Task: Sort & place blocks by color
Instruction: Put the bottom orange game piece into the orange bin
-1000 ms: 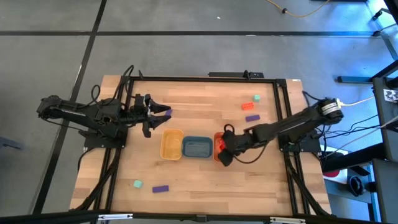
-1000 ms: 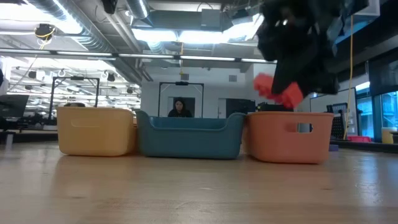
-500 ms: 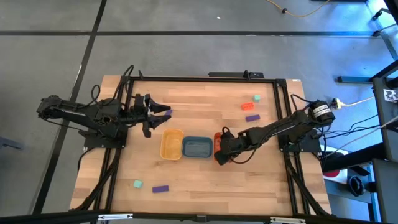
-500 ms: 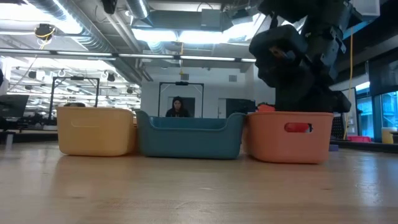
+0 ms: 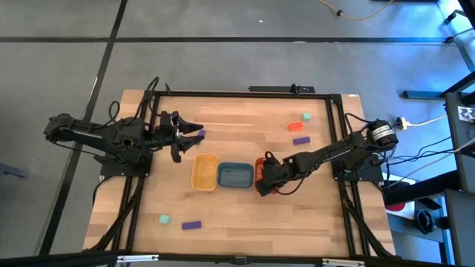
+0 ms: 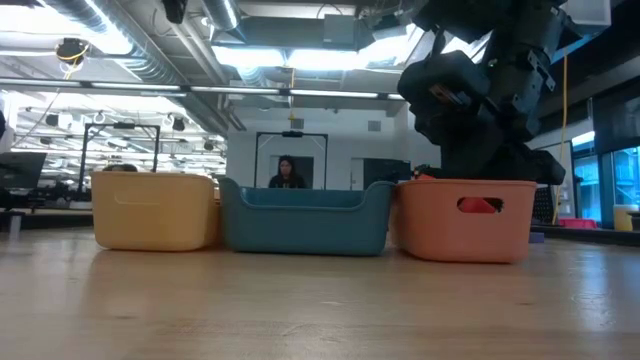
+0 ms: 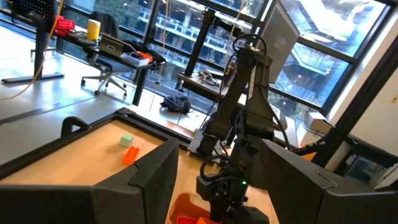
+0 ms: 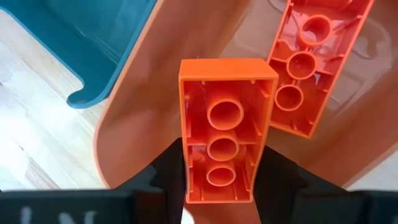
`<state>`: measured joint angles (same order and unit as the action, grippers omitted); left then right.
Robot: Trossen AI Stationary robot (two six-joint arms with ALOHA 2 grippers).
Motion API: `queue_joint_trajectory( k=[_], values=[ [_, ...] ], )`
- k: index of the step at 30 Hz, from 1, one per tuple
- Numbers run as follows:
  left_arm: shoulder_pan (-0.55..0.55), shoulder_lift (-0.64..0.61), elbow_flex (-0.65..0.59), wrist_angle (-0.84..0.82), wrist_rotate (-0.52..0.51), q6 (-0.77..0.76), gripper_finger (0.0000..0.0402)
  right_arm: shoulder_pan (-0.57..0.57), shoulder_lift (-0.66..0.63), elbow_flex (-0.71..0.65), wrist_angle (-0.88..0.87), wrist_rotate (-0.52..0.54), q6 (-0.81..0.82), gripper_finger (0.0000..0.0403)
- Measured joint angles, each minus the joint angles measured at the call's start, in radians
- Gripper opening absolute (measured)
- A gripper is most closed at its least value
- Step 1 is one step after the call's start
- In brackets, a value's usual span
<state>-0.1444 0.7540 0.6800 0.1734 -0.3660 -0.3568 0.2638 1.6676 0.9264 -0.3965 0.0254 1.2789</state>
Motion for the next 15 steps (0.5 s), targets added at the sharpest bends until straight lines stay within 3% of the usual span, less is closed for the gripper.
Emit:
queue_joint_trajectory(
  k=[15],
  values=[
    [0.000, 0.000, 0.000, 0.001, 0.000, -0.003, 0.0215, 0.000, 0.000, 0.000, 0.002, 0.001, -0.001, 0.0187]
  ],
)
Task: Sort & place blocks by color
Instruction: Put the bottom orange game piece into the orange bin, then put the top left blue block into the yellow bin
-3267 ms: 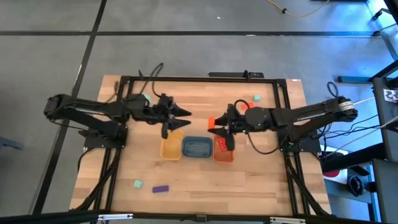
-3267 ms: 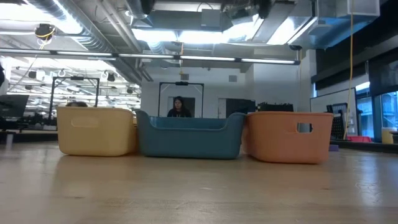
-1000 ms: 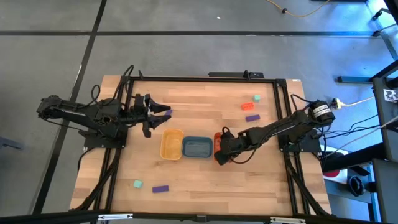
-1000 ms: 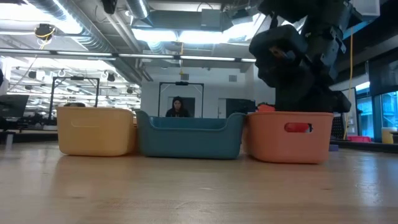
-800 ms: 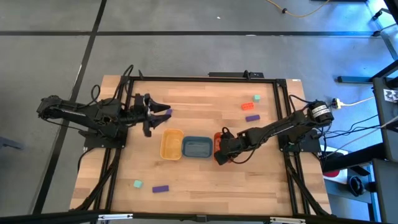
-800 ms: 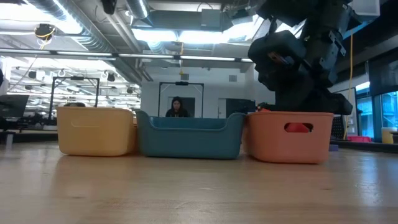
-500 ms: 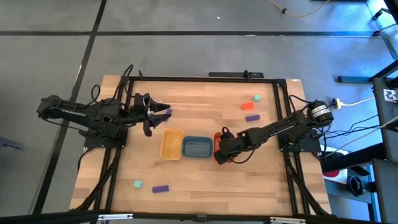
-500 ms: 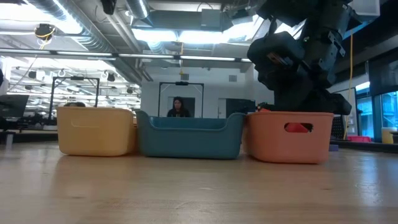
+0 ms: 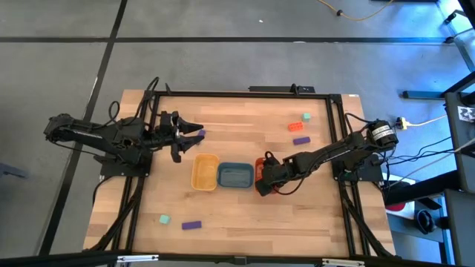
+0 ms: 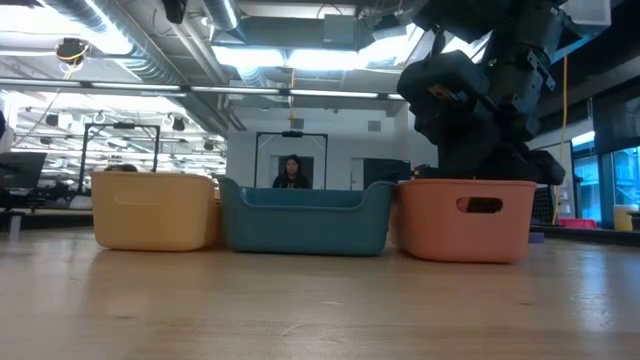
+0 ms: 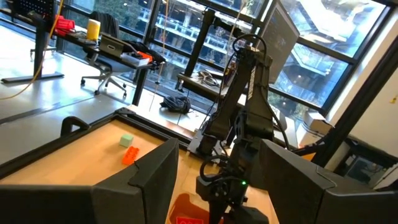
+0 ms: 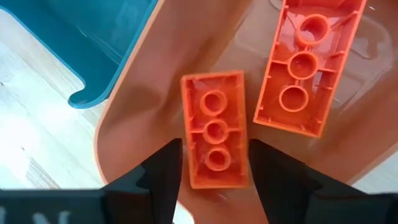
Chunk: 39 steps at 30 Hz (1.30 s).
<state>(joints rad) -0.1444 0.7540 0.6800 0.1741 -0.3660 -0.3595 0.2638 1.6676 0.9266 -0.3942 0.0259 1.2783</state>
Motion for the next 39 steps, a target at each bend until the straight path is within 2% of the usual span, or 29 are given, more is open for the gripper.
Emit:
queue_joint_trajectory(
  k=[10, 19, 26, 31, 39],
  values=[
    [0.000, 0.000, 0.000, 0.001, 0.000, 0.000, 0.0215, 0.000, -0.064, 0.000, -0.020, 0.004, -0.109, 0.0179],
    [0.000, 0.000, 0.001, 0.002, 0.000, 0.001, 0.0215, 0.000, -0.282, 0.000, -0.109, 0.086, -0.310, 0.0179],
    [0.000, 0.000, 0.001, 0.002, 0.000, 0.003, 0.0215, 0.000, -0.440, 0.000, -0.115, 0.231, -0.441, 0.0180],
    [0.000, 0.000, 0.001, 0.002, 0.010, 0.003, 0.0215, 0.000, -0.508, 0.000, -0.116, 0.294, -0.497, 0.0180],
    [0.000, 0.000, 0.001, 0.002, 0.015, 0.003, 0.0215, 0.000, -0.551, 0.000, -0.125, 0.296, -0.555, 0.0180]
  ],
)
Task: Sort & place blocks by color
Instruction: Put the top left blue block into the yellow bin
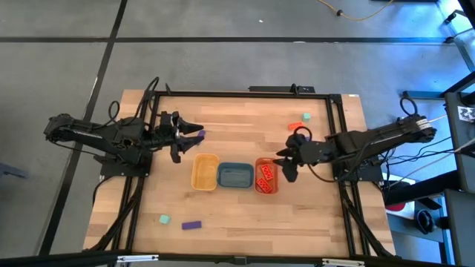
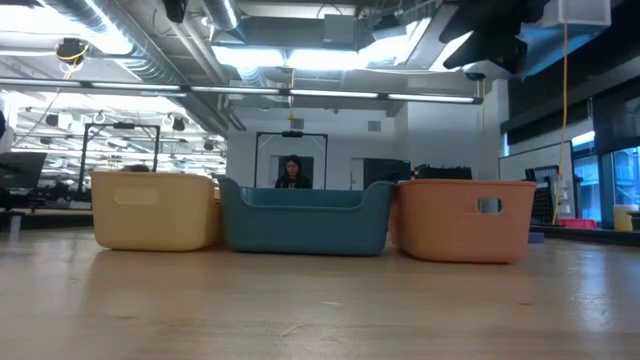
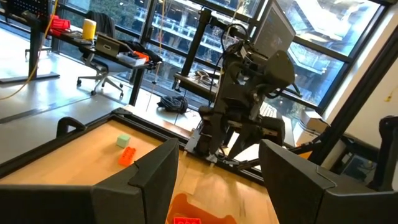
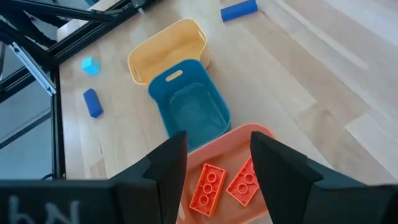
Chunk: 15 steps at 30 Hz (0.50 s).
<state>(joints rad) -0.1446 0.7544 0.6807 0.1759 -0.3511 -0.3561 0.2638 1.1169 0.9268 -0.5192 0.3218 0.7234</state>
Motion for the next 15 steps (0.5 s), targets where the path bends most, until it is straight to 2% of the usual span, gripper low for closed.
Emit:
queue_joint_trajectory(
  k=[5, 12, 15],
  values=[
    [0.000, 0.000, 0.000, -0.001, 0.001, 0.000, 0.0215, 0.000, -0.041, 0.000, -0.031, 0.006, -0.029, 0.0180],
    [0.000, 0.000, 0.000, -0.007, 0.003, 0.000, 0.0215, 0.000, -0.145, 0.000, -0.050, 0.124, -0.105, 0.0180],
    [0.000, 0.000, 0.000, -0.011, 0.014, 0.000, 0.0215, 0.000, -0.172, -0.007, -0.047, 0.142, -0.130, 0.0180]
  ],
)
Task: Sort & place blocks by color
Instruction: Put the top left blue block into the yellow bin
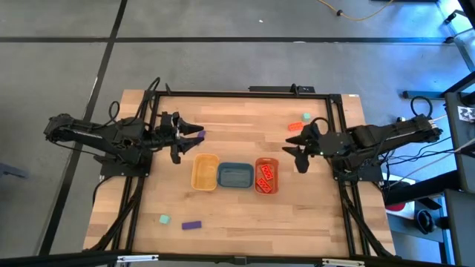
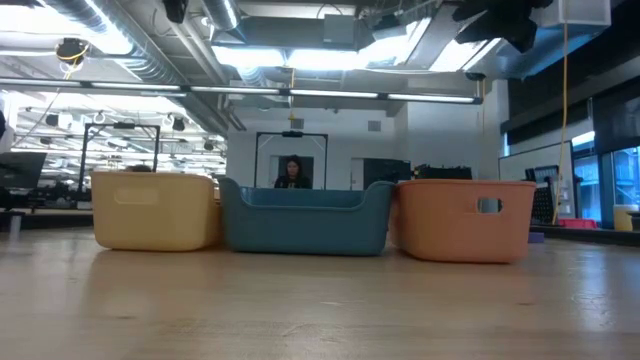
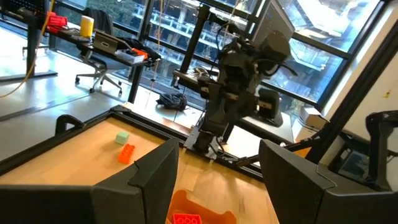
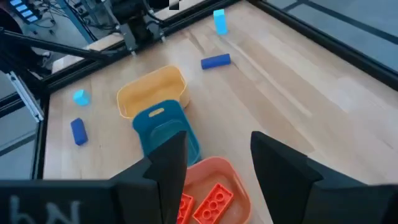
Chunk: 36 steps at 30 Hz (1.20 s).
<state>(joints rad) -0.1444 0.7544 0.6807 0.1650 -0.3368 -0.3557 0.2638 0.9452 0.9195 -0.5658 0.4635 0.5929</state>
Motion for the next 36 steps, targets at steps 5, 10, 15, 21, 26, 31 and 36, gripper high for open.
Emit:
queue_joint_trajectory(
  k=[5, 10, 15, 21, 26, 31, 36],
  values=[
    [0.000, 0.000, 0.000, 0.000, 0.013, 0.009, 0.0215, 0.000, -0.031, -0.080, 0.030, -0.019, 0.003, 0.0169],
    [0.000, 0.000, 0.000, 0.000, 0.014, 0.050, 0.0215, -0.024, -0.057, -0.167, 0.308, -0.034, -0.012, 0.0159],
    [0.000, 0.000, 0.000, 0.000, 0.014, 0.055, 0.0215, -0.035, -0.057, -0.180, 0.521, -0.043, -0.079, 0.0161],
    [0.000, 0.000, 0.000, 0.000, 0.013, 0.079, 0.0215, -0.035, -0.057, -0.180, 0.616, -0.046, -0.161, 0.0163],
    [0.000, 0.000, 0.000, 0.000, 0.004, 0.124, 0.0215, -0.035, -0.057, -0.180, 0.617, -0.045, -0.214, 0.0163],
    [0.000, 0.000, 0.000, 0.000, 0.004, 0.131, 0.0215, -0.035, -0.057, -0.180, 0.618, -0.031, -0.212, 0.0163],
    [0.000, 0.000, 0.000, 0.000, 0.001, 0.125, 0.0215, -0.035, -0.057, -0.180, 0.617, -0.020, -0.212, 0.0163]
  ],
)
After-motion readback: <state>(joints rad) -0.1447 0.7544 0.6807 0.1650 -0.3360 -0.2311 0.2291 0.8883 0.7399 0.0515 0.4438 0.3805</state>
